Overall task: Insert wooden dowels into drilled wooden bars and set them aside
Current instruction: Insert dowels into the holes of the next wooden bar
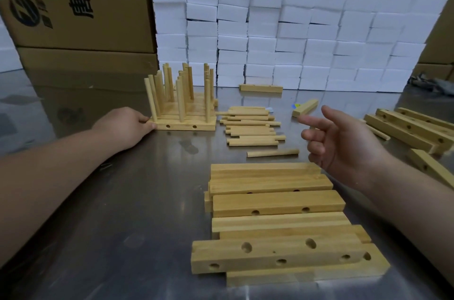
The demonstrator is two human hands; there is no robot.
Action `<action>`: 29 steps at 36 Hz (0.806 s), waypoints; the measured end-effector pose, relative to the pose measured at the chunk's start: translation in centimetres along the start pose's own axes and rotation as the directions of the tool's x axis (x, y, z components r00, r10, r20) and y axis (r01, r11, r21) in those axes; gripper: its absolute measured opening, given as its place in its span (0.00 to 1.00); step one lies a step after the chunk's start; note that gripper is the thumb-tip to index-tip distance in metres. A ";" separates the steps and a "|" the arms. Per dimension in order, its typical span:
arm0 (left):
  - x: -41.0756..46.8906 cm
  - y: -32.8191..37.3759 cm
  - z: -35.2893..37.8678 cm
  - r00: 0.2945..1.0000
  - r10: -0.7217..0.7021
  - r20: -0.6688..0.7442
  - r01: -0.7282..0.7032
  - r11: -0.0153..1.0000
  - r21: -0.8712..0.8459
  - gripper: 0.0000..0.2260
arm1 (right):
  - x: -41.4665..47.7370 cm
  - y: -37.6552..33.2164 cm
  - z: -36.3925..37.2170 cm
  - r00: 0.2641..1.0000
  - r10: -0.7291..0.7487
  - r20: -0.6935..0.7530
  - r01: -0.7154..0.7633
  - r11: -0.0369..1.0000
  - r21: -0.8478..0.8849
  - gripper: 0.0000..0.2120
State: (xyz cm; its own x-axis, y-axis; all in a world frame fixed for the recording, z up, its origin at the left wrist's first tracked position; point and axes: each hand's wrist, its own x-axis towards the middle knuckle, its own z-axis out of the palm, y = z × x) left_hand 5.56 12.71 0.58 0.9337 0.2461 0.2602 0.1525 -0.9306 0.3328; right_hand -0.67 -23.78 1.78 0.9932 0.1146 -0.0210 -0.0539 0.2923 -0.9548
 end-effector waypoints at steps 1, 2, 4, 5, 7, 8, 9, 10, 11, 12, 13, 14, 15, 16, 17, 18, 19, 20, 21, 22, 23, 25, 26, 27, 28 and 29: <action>0.1 0.0 0.0 1.000 0.002 0.002 -0.002 1.000 0.003 0.18 | 0.0 0.0 0.0 1.000 -0.001 0.002 0.001 1.000 -0.002 0.17; 0.1 0.1 0.1 1.000 0.001 0.004 -0.001 1.000 0.006 0.18 | 0.0 0.0 0.0 1.000 -0.002 0.005 0.002 1.000 -0.005 0.17; 0.1 0.2 0.1 1.000 -0.001 0.006 0.001 1.000 0.020 0.19 | 0.0 0.0 0.0 1.000 -0.003 0.008 0.003 1.000 -0.009 0.17; 0.1 0.2 0.2 1.000 0.002 0.005 -0.002 1.000 0.030 0.19 | 0.1 0.1 0.0 1.000 -0.003 0.010 0.003 1.000 -0.011 0.17; 0.1 0.3 0.2 1.000 0.008 0.002 -0.008 0.999 0.043 0.19 | 0.1 0.2 0.0 1.000 -0.004 0.013 0.004 1.000 -0.017 0.16; 0.1 0.3 0.2 1.000 0.008 0.002 -0.008 0.999 0.047 0.19 | 0.1 0.2 0.0 1.000 -0.005 0.014 0.005 1.000 -0.020 0.16; 0.1 0.3 0.2 1.000 0.007 0.002 -0.007 0.999 0.051 0.19 | 0.1 0.2 0.0 1.000 -0.005 0.015 0.005 1.000 -0.023 0.16; 0.2 0.3 0.2 1.000 0.005 0.002 -0.005 0.998 0.056 0.19 | 0.1 0.2 -0.1 1.000 -0.005 0.016 0.005 1.000 -0.024 0.16; 0.2 0.4 0.2 1.000 0.004 0.002 -0.004 0.998 0.062 0.19 | 0.1 0.2 -0.1 1.000 -0.004 0.017 0.005 1.000 -0.025 0.16; 0.3 0.4 0.3 1.000 0.003 0.003 -0.004 0.998 0.068 0.19 | 0.1 0.2 -0.1 1.000 -0.004 0.017 0.005 1.000 -0.027 0.16; 0.3 0.4 0.3 1.000 0.002 0.004 -0.002 0.997 0.073 0.19 | 0.1 0.2 -0.1 1.000 -0.004 0.018 0.004 1.000 -0.027 0.16; 0.3 0.5 0.3 1.000 0.000 0.004 0.000 0.997 0.077 0.19 | 0.1 0.2 -0.1 1.000 -0.003 0.018 0.004 1.000 -0.027 0.16; 0.4 0.6 0.4 1.000 -0.001 0.004 0.001 0.997 0.079 0.19 | 0.1 0.2 -0.1 1.000 -0.003 0.019 0.004 1.000 -0.028 0.16; 0.4 0.6 0.4 1.000 -0.002 0.003 0.002 0.997 0.083 0.19 | 0.1 0.2 -0.1 1.000 -0.003 0.019 0.004 0.999 -0.031 0.16; 0.5 0.7 0.4 1.000 -0.001 0.003 0.001 0.996 0.087 0.18 | 0.1 0.2 -0.1 1.000 -0.003 0.018 0.004 0.999 -0.035 0.16; 0.5 0.7 0.4 1.000 0.001 0.004 -0.001 0.996 0.091 0.18 | 0.1 0.2 -0.1 1.000 -0.003 0.015 0.004 0.999 -0.039 0.16; 0.6 0.8 0.5 1.000 0.002 0.006 -0.003 0.995 0.095 0.18 | 0.1 0.2 0.0 1.000 -0.002 0.012 0.003 0.999 -0.042 0.16; 0.6 0.8 0.5 1.000 0.002 0.009 -0.003 0.995 0.097 0.18 | 0.1 0.2 0.0 1.000 -0.001 0.010 0.001 0.999 -0.043 0.16; 0.7 0.8 0.5 1.000 0.002 0.012 -0.003 0.995 0.098 0.18 | 0.1 0.2 0.0 1.000 0.001 0.010 -0.001 0.999 -0.043 0.16; 0.8 0.8 0.6 1.000 0.000 0.015 -0.001 0.995 0.098 0.19 | 0.1 0.2 -0.1 1.000 0.003 0.010 -0.002 0.999 -0.043 0.16; 0.9 0.9 0.6 1.000 -0.001 0.017 0.000 0.995 0.099 0.19 | 0.1 0.2 0.0 1.000 0.004 0.011 -0.003 0.999 -0.048 0.16; 1.1 0.9 0.7 1.000 -0.002 0.020 0.000 0.995 0.105 0.19 | 0.1 0.3 0.0 1.000 0.001 0.010 0.000 0.997 -0.073 0.16; 1.2 1.0 0.8 1.000 -0.002 0.019 0.000 0.994 0.107 0.19 | 0.1 0.3 0.1 1.000 -0.002 0.007 0.002 0.996 -0.086 0.16; 1.2 1.0 0.8 1.000 0.001 0.017 -0.003 0.994 0.107 0.19 | 0.1 0.3 0.1 1.000 -0.005 0.004 0.005 0.995 -0.095 0.16; 1.3 1.0 0.9 1.000 0.006 0.013 -0.007 0.994 0.107 0.19 | 0.1 0.3 0.2 1.000 -0.008 -0.002 0.008 0.995 -0.099 0.16; 1.3 1.0 0.9 1.000 0.010 0.007 -0.011 0.994 0.107 0.18 | 0.1 0.3 0.2 1.000 -0.011 -0.010 0.010 0.995 -0.100 0.15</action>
State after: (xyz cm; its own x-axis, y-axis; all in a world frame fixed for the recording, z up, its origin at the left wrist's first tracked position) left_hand 7.23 11.87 0.45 0.9374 0.2349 0.2570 0.1764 -0.9568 0.2310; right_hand -0.60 -23.47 1.52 0.9947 0.1021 -0.0136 -0.0336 0.1971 -0.9798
